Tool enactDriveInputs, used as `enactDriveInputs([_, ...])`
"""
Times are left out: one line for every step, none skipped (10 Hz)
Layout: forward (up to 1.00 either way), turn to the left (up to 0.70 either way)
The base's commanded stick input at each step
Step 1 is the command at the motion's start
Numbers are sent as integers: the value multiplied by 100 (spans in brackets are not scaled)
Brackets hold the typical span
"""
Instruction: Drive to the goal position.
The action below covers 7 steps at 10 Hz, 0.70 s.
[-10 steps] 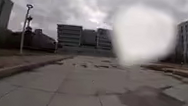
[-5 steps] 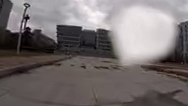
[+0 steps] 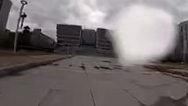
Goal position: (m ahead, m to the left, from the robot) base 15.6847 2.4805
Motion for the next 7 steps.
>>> enactDriveInputs([70, 0])
enactDriveInputs([70, 0])
enactDriveInputs([70, 0])
enactDriveInputs([70, 0])
enactDriveInputs([70, 0])
enactDriveInputs([70, 0])
enactDriveInputs([70, 0])
